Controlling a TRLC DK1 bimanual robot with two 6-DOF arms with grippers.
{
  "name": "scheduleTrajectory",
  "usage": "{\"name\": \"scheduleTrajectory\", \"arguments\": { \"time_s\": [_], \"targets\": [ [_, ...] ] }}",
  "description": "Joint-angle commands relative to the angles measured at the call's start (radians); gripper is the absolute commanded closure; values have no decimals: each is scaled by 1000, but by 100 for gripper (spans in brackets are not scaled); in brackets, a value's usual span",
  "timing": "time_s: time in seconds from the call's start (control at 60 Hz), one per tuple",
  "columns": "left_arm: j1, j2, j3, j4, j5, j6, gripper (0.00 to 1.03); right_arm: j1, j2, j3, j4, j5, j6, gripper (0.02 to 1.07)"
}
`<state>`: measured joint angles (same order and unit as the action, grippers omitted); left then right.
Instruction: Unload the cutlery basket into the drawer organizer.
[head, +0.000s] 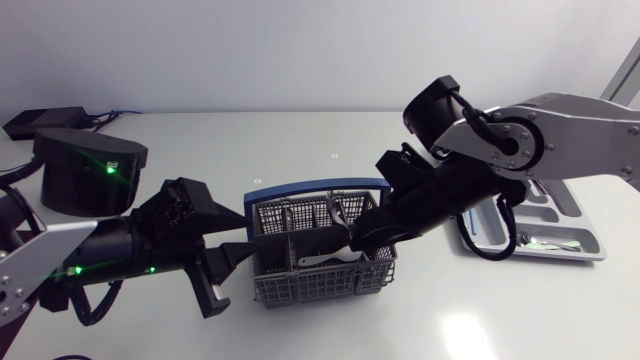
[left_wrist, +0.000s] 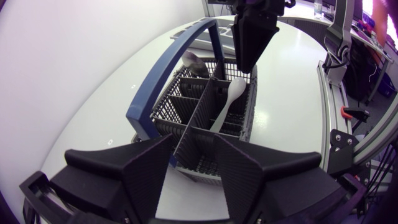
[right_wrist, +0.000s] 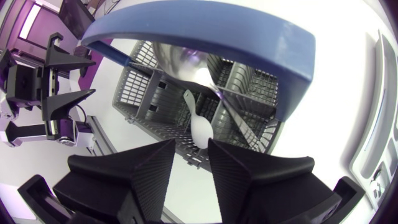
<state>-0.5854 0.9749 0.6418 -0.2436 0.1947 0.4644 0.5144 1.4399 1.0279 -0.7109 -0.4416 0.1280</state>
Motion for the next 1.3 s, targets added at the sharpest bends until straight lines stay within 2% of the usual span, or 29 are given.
{"name": "scheduleTrajectory", "arguments": {
  "time_s": [0.0, 0.15, 0.55, 1.033, 1.2, 1.283],
  "targets": [
    [-16, -15, -33, -6, -9, -23, 55, 4, 1, 6, -7, 35, 24, 65],
    [-36, -28, -37, -8, -26, -26, 55, 9, 16, 4, -1, 76, 24, 65],
    [-74, -51, -37, -17, -49, -33, 54, 44, 86, 6, 19, 81, 27, 65],
    [-99, -54, -44, -20, -61, -36, 52, 56, 71, 18, 28, 18, 36, 65],
    [-110, -54, -45, -20, -74, -40, 52, 56, 73, 17, 33, 14, 36, 75],
    [-119, -54, -47, -20, -80, -41, 52, 58, 82, 12, 34, 7, 38, 76]
  ]
}}
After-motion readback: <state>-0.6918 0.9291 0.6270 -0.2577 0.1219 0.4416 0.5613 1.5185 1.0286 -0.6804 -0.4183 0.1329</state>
